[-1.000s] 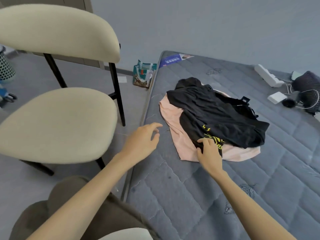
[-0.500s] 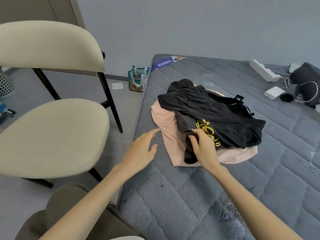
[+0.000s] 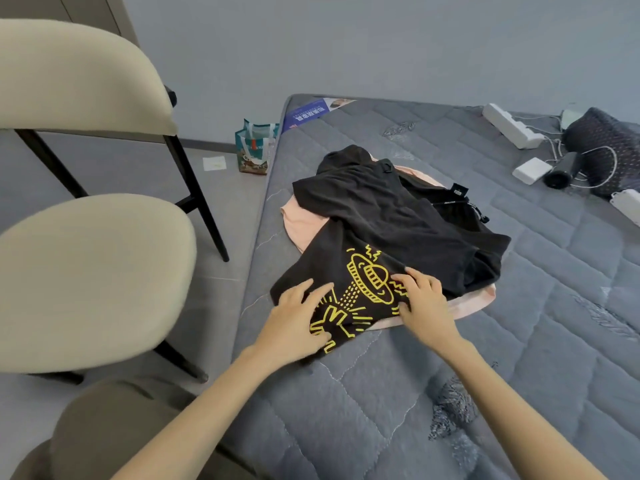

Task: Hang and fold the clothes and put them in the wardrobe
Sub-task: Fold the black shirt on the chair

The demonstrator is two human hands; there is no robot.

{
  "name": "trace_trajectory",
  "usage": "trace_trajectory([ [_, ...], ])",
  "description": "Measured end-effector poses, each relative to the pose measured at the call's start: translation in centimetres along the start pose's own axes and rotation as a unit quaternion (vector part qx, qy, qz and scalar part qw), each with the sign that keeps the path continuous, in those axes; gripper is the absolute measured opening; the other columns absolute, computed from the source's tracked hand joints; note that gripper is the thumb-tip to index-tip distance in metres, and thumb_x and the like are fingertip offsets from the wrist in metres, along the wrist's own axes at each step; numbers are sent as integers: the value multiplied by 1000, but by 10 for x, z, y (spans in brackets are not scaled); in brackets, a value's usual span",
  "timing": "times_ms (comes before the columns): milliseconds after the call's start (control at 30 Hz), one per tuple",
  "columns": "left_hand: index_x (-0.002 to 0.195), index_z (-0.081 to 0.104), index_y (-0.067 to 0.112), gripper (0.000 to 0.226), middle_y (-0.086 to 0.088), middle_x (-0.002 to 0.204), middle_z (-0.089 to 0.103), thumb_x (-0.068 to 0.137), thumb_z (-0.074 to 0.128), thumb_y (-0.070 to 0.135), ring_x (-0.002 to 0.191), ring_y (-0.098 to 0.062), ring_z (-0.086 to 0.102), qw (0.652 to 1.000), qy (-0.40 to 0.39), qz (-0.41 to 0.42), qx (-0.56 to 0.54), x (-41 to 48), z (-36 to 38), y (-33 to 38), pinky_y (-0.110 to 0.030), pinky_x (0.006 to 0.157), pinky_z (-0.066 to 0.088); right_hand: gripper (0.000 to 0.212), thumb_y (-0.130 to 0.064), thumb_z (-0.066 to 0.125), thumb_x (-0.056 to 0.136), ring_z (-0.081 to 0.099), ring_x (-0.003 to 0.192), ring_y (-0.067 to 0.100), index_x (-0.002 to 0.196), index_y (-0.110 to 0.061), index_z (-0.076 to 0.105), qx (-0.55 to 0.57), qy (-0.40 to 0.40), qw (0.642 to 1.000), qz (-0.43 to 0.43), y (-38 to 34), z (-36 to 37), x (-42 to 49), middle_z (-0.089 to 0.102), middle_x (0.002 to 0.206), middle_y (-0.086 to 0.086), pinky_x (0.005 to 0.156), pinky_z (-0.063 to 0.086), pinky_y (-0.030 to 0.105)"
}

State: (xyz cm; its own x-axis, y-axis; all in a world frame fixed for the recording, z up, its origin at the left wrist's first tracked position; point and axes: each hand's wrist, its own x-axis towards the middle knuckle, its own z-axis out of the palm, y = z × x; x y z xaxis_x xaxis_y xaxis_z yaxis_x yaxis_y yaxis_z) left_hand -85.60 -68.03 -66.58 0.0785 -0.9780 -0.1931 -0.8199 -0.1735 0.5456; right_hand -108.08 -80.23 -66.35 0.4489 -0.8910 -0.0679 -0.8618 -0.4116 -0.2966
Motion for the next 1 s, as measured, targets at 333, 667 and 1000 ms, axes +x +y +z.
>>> trace_trajectory([
  [333, 150, 17, 35, 69, -3, 161, 13, 93, 52, 51, 147, -32, 12, 983, -43, -26, 176, 27, 49, 6, -54, 117, 15, 58, -28, 59, 94, 27, 132, 31, 145, -39, 36, -28, -108, 994, -1, 65, 5, 16, 30, 155, -5, 112, 28, 41],
  [667, 110, 55, 15, 21, -7, 97, 65, 95, 46, 4, 88, -28, 57, 973, 222, 46, -43, 24, -44, 17, -41, 74, 45, 70, -1, 55, 80, 35, 128, 31, 144, -26, 41, -8, 102, 991, 86, 66, -19, 14, 42, 147, 4, 105, 35, 49],
  [1000, 111, 61, 18, 32, 3, 115, 66, 94, 44, -3, 104, -23, 57, 924, 381, -16, -42, -6, -103, -58, -44, 90, 45, 23, -13, 57, 94, 46, 110, 40, 115, -14, 65, -125, 94, 986, 62, 33, 1, 45, 54, 125, 13, 92, 38, 46],
])
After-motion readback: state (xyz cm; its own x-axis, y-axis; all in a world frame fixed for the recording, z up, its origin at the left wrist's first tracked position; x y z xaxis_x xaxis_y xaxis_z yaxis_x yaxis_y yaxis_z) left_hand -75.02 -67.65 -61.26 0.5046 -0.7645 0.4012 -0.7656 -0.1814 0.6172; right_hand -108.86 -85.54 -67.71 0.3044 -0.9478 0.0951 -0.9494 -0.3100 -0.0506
